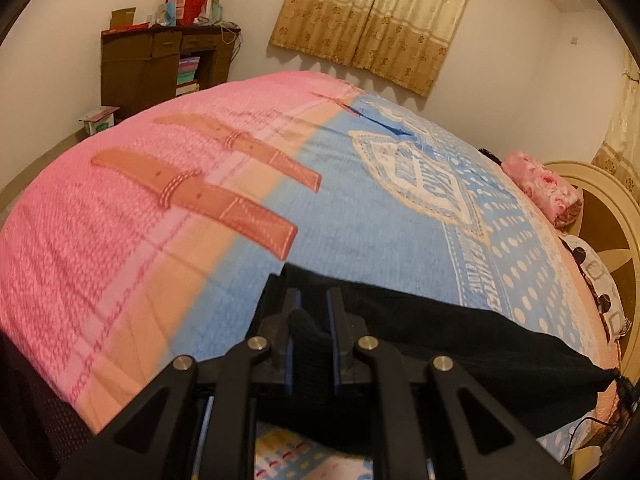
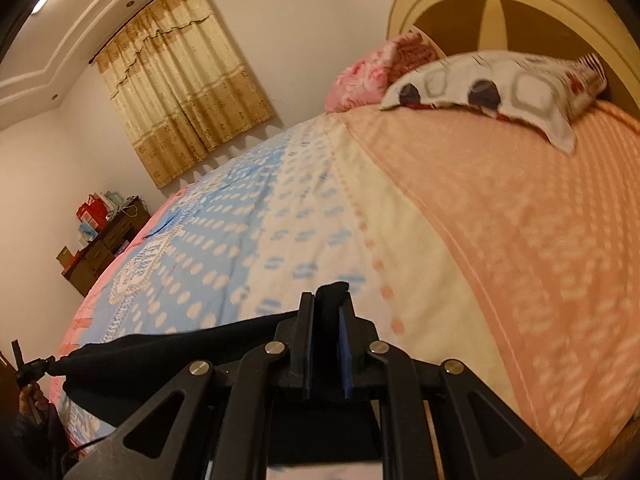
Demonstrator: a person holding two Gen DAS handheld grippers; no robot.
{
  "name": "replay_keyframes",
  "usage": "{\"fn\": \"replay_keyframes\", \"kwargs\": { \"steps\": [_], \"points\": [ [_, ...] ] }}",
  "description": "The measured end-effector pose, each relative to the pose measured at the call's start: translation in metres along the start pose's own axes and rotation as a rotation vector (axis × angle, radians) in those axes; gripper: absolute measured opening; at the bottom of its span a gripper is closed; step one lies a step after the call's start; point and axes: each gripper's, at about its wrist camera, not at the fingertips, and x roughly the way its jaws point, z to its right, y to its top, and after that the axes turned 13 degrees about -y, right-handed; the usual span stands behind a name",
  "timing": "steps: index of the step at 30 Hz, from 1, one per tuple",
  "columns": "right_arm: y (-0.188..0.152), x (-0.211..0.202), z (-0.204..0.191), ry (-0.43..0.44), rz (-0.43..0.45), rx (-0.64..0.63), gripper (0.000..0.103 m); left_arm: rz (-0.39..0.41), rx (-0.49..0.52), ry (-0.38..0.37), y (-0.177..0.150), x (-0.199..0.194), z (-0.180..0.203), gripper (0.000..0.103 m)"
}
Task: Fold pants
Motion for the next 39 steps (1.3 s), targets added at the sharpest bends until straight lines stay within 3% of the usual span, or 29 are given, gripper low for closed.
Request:
{"fn": "replay_keyframes", "kwargs": {
  "steps": [10, 11, 15, 24, 29, 32, 35, 39],
  "points": [
    [-0.041, 0.015, 0.016, 0.035, -0.026, -0.051, 0.011, -0.022, -0.036, 0.023, -0.017, 0.000, -0.011, 0.018],
    [-0.044, 0.016, 0.018, 0.042, -0.027, -0.053, 0.011, -0.029, -0.044, 0.039, -0.019, 0.001, -0.013, 0.022],
    [-0.055, 0.016, 0.029, 0.095, -0.050, -0.015, 0.015, -0.039, -0.044, 0.125, -0.024, 0.004, -0.018, 0.023],
    [-0.077, -0.001, 0.038, 0.036, -0.064, -0.020, 0.016, -0.034, -0.065, 0.106, -0.026, -0.011, -0.023, 0.024],
    [-0.075, -0.025, 0.042, -0.021, -0.011, -0.003, 0.017, -0.078, -0.021, 0.131, -0.017, 0.000, -0.016, 0.025],
    [-0.063, -0.031, 0.025, -0.016, 0.028, 0.002, 0.017, -0.104, 0.011, 0.121, -0.011, 0.012, -0.006, 0.025],
    [-0.051, -0.029, -0.016, 0.028, 0.031, -0.049, 0.017, -0.139, 0.047, 0.128, -0.008, 0.026, 0.004, 0.025],
    [-0.042, -0.014, -0.104, 0.179, -0.032, -0.162, 0.017, -0.173, 0.043, 0.138, -0.002, 0.045, -0.001, 0.025]
  ]
}}
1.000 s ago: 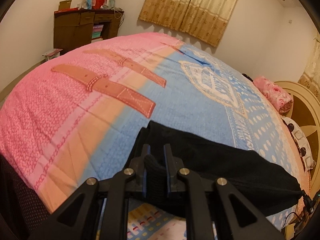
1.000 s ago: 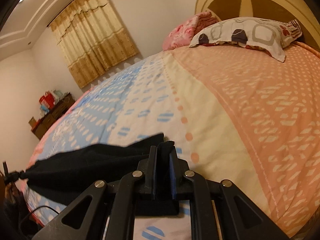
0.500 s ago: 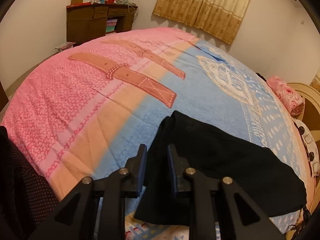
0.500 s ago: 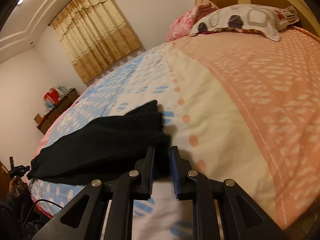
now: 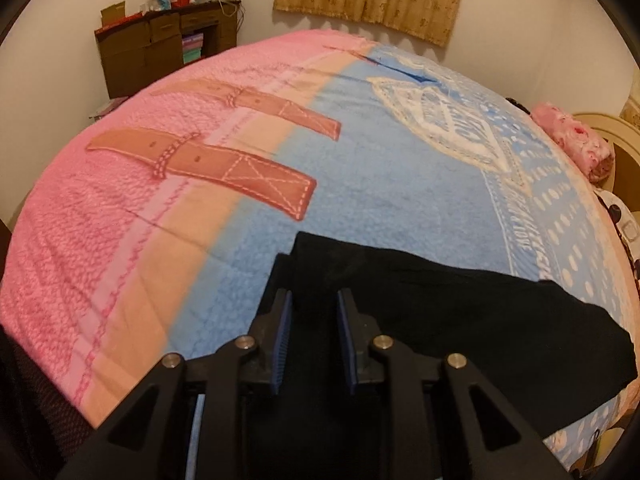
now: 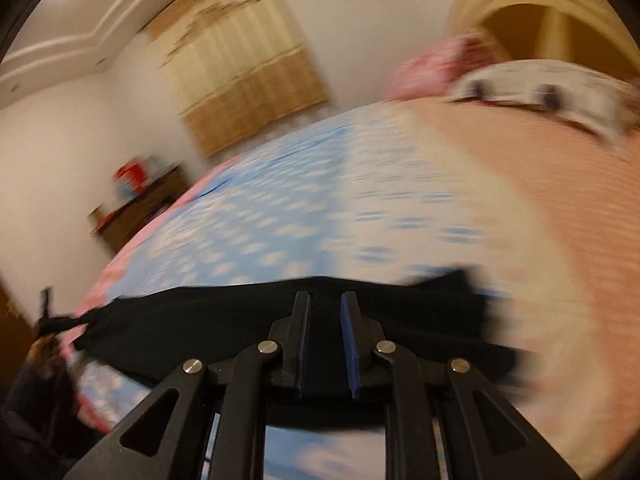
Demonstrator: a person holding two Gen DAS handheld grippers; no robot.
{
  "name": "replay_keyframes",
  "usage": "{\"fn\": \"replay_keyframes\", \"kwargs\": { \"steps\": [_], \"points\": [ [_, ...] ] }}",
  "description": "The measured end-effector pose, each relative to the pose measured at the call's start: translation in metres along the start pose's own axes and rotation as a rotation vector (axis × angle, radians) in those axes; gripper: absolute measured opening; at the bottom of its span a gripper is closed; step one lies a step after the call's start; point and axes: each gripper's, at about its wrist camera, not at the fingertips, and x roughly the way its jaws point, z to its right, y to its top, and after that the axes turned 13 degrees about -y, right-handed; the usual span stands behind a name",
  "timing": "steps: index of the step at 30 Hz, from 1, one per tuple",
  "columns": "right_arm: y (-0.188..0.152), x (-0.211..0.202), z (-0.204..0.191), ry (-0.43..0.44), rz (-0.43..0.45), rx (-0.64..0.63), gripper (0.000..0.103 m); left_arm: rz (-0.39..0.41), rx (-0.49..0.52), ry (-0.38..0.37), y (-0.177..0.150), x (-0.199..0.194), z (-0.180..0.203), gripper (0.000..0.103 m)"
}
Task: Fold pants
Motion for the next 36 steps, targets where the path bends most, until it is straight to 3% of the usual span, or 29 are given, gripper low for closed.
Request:
{"fn": "replay_keyframes", "kwargs": {
  "steps": [3, 9, 12, 15, 20, 28, 35, 36],
  "points": [
    [0.011, 0.041, -0.073, 0.111, -0.116, -0.062, 0.017, -0.006, -0.013, -0.031, 0.006, 0.006, -0.004, 0.025],
    [0.019, 0.119, -0.247, 0.372, -0.319, -0.216, 0.017, -0.004, 0.030, -0.054, 0.013, 0.008, 0.001, 0.012],
    [0.018, 0.150, -0.325, 0.428, -0.365, -0.319, 0.017, -0.002, 0.045, -0.049, 0.014, 0.009, 0.000, 0.012],
    [0.015, 0.184, -0.367, 0.447, -0.442, -0.329, 0.017, 0.005, 0.035, -0.061, 0.014, 0.009, -0.003, 0.012],
    [0.010, 0.226, -0.405, 0.481, -0.588, -0.325, 0.017, 0.008, 0.023, -0.086, 0.014, 0.010, -0.007, 0.012],
    [-0.002, 0.255, -0.424, 0.582, -0.813, -0.293, 0.017, 0.007, 0.029, -0.101, 0.013, 0.017, -0.007, 0.012],
    [-0.009, 0.274, -0.429, 0.582, -0.865, -0.226, 0.016, 0.014, 0.019, -0.119, 0.015, 0.017, -0.009, 0.012],
    [-0.009, 0.272, -0.429, 0.583, -0.853, -0.228, 0.009, 0.015, 0.019, -0.120, 0.015, 0.016, -0.010, 0.012]
  ]
}}
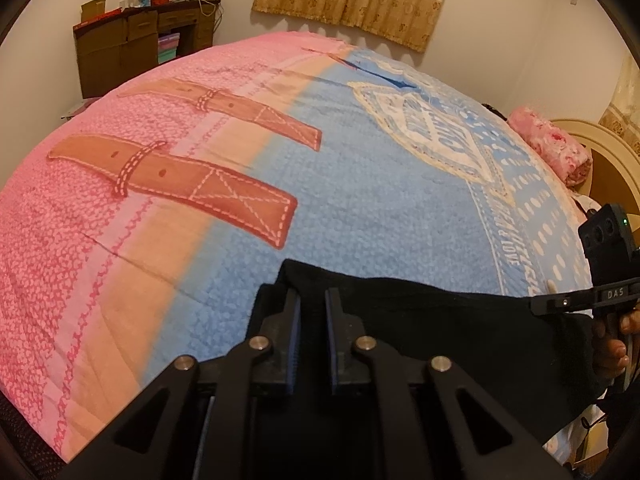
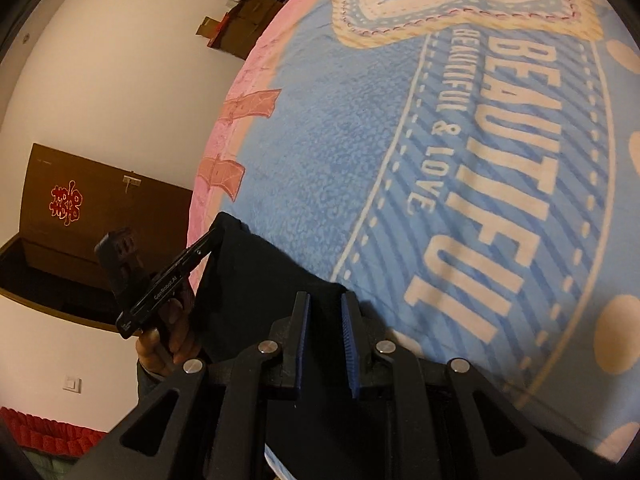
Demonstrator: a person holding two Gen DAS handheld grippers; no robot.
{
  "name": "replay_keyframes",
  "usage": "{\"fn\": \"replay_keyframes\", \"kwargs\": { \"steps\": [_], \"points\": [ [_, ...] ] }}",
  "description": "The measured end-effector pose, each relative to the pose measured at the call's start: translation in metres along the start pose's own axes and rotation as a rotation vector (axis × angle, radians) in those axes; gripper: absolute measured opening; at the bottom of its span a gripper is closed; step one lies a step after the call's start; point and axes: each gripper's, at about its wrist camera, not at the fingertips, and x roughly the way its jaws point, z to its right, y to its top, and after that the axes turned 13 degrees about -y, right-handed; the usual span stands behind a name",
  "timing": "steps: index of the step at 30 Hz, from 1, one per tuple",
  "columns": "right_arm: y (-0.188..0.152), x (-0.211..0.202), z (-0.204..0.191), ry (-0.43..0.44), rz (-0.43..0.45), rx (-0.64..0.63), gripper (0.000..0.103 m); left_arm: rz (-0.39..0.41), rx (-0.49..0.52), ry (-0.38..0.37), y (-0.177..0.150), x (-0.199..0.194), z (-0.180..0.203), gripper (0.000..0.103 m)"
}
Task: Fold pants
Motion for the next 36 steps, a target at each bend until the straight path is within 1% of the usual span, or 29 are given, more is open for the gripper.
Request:
{"fn": "replay_keyframes", "kwargs": {
  "steps": [2, 4, 6, 7, 8, 10, 14, 16, 17, 18, 19, 20, 21, 23, 24, 25, 27, 29, 31, 33, 34, 36],
  "points": [
    [-0.001, -0.004, -0.005, 0.001, 0.026, -0.019, 0.006, 0.009, -0.001, -0.005, 0.001, -0.002, 0.001, 0.011],
    [-0.001, -0.019, -0.010, 0.013, 0.096, -0.035, 0.002, 0.024, 0.002, -0.010, 0.003, -0.005, 0.001, 0.011],
    [0.002, -0.032, -0.012, 0.025, 0.160, -0.030, 0.002, 0.043, 0.005, -0.002, 0.008, -0.006, 0.000, 0.011],
    [0.003, -0.036, -0.011, 0.015, 0.187, -0.030, 0.002, 0.043, 0.004, 0.004, 0.010, -0.003, -0.001, 0.011],
    [0.005, -0.034, -0.009, -0.020, 0.197, -0.025, 0.002, 0.042, -0.003, 0.018, 0.014, 0.002, -0.005, 0.011],
    [0.009, -0.020, 0.000, -0.064, 0.166, -0.001, 0.002, 0.040, -0.019, 0.011, 0.017, 0.008, -0.009, 0.011],
    [0.009, -0.015, 0.008, -0.074, 0.189, 0.002, 0.002, 0.036, 0.016, 0.043, 0.013, 0.009, -0.004, 0.011],
    [0.011, -0.008, 0.013, -0.099, 0.166, 0.013, 0.002, 0.033, 0.018, 0.055, 0.009, 0.006, -0.003, 0.011],
    [0.013, -0.005, 0.012, -0.122, 0.148, -0.006, 0.002, 0.035, 0.014, 0.059, 0.008, 0.004, -0.003, 0.016],
    [0.013, -0.004, 0.010, -0.121, 0.133, -0.024, 0.002, 0.044, 0.014, 0.085, 0.007, -0.003, -0.002, 0.018],
    [0.013, -0.006, 0.008, -0.125, 0.136, -0.030, 0.003, 0.056, 0.017, 0.102, 0.007, -0.007, -0.002, 0.018],
    [0.011, -0.014, 0.008, -0.150, 0.166, -0.030, 0.003, 0.074, 0.019, 0.129, 0.007, -0.014, -0.002, 0.020],
    [0.010, -0.023, 0.008, -0.183, 0.199, -0.035, 0.005, 0.091, 0.018, 0.157, 0.007, -0.022, -0.003, 0.022],
    [0.005, -0.048, 0.010, -0.230, 0.280, -0.033, 0.025, 0.116, 0.000, 0.154, 0.005, -0.036, -0.006, 0.032],
    [-0.001, -0.059, 0.009, -0.222, 0.307, -0.034, 0.044, 0.127, -0.008, 0.141, 0.002, -0.044, -0.006, 0.034],
    [-0.009, -0.069, 0.008, -0.204, 0.330, -0.040, 0.052, 0.130, -0.005, 0.138, -0.001, -0.048, -0.004, 0.036],
    [-0.031, -0.084, -0.001, -0.204, 0.368, -0.069, 0.052, 0.118, 0.021, 0.140, -0.013, -0.052, 0.006, 0.037],
    [-0.057, -0.086, -0.013, -0.220, 0.387, -0.114, 0.052, 0.097, 0.036, 0.131, -0.023, -0.050, 0.016, 0.037],
    [-0.077, -0.076, -0.027, -0.218, 0.384, -0.149, 0.052, 0.070, 0.042, 0.119, -0.034, -0.044, 0.027, 0.037],
    [-0.098, -0.056, -0.044, -0.183, 0.360, -0.192, 0.052, 0.033, 0.046, 0.113, -0.041, -0.036, 0.035, 0.037],
    [-0.104, -0.045, -0.052, -0.172, 0.344, -0.221, 0.052, 0.010, 0.057, 0.130, -0.046, -0.032, 0.038, 0.037],
    [-0.117, -0.021, -0.066, -0.173, 0.315, -0.278, 0.052, -0.033, 0.072, 0.206, -0.051, -0.018, 0.038, 0.037]
  ]
}}
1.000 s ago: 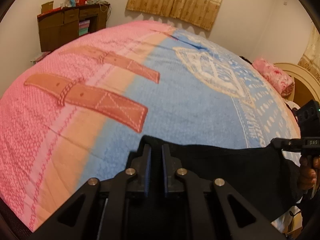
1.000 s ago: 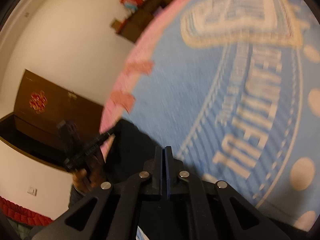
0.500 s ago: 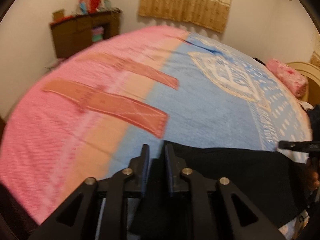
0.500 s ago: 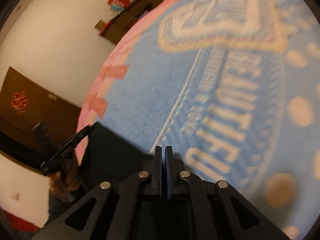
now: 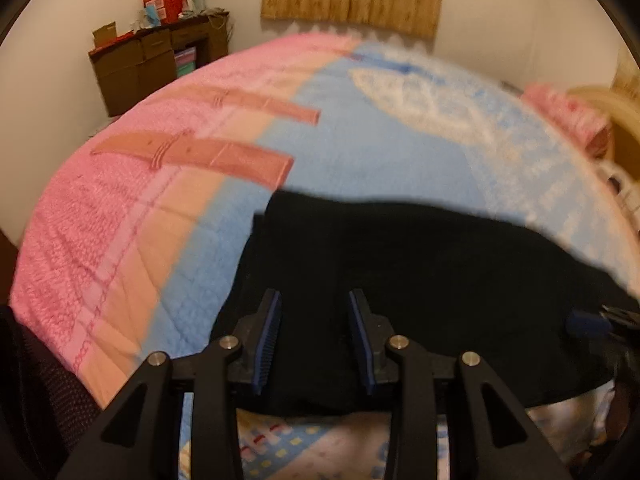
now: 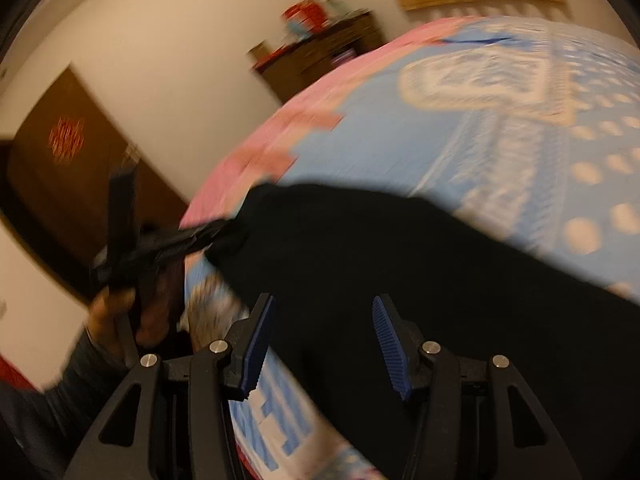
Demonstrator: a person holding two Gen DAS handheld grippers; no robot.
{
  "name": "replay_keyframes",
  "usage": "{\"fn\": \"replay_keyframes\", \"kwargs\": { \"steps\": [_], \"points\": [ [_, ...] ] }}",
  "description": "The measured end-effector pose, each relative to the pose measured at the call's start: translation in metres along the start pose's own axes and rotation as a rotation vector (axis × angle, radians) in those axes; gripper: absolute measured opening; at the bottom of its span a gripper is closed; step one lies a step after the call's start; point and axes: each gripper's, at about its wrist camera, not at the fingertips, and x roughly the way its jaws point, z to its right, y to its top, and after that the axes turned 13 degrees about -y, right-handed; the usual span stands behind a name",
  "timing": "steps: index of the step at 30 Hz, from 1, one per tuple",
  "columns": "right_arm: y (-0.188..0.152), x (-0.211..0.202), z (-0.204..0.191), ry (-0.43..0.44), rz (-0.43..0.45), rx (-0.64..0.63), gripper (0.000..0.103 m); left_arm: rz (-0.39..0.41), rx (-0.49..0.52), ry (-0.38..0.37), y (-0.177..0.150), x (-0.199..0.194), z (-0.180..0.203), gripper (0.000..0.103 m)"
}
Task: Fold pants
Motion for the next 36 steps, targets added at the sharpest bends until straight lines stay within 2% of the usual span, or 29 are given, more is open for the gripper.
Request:
{"fn": "replay_keyframes", "kwargs": {
  "steps": [3, 4, 6, 8, 11, 15, 18, 20, 23, 26, 30, 31, 34, 36],
  "points": [
    [-0.019, 0.031, -0.009, 0.028, -0.070, 0.009, 0.052, 0.001, 0.015, 0.023, -0.001, 0.004, -0.002, 0.038],
    [-0.021, 0.032, -0.009, 0.032, -0.041, 0.011, 0.052, -0.007, 0.028, 0.032, 0.000, 0.004, 0.000, 0.038],
    [-0.021, 0.031, -0.003, 0.053, -0.039, 0.034, 0.052, -0.009, 0.035, 0.041, 0.000, 0.004, 0.002, 0.038],
    [-0.018, 0.025, 0.004, 0.071, -0.054, 0.073, 0.052, -0.002, 0.016, 0.027, -0.001, -0.001, 0.002, 0.040],
    [-0.024, -0.013, 0.011, 0.027, 0.026, 0.064, 0.052, 0.024, 0.000, -0.010, -0.003, -0.013, 0.006, 0.047],
    [-0.050, -0.071, 0.048, -0.094, 0.131, 0.116, 0.052, 0.036, 0.030, -0.035, -0.001, -0.022, 0.027, 0.049],
    [-0.083, -0.113, 0.098, -0.214, 0.183, 0.247, 0.052, 0.049, 0.087, -0.084, 0.006, -0.028, 0.060, 0.050],
    [-0.112, -0.151, 0.133, -0.321, 0.232, 0.351, 0.052, 0.050, 0.131, -0.116, 0.010, -0.029, 0.084, 0.055],
    [-0.157, -0.217, 0.181, -0.461, 0.316, 0.515, 0.052, 0.032, 0.214, -0.181, 0.013, -0.024, 0.131, 0.057],
    [-0.199, -0.285, 0.221, -0.560, 0.404, 0.680, 0.052, -0.012, 0.313, -0.248, 0.010, -0.010, 0.185, 0.058],
    [-0.245, -0.348, 0.269, -0.691, 0.450, 0.867, 0.052, -0.060, 0.416, -0.341, -0.003, 0.006, 0.253, 0.057],
    [-0.254, -0.353, 0.278, -0.682, 0.452, 0.918, 0.052, -0.065, 0.434, -0.357, -0.007, 0.008, 0.264, 0.058],
    [-0.280, -0.353, 0.297, -0.576, 0.457, 1.021, 0.052, -0.079, 0.522, -0.405, -0.027, 0.018, 0.305, 0.058],
    [-0.288, -0.338, 0.303, -0.477, 0.454, 1.062, 0.052, -0.101, 0.549, -0.413, -0.036, 0.028, 0.320, 0.058]
  ]
}}
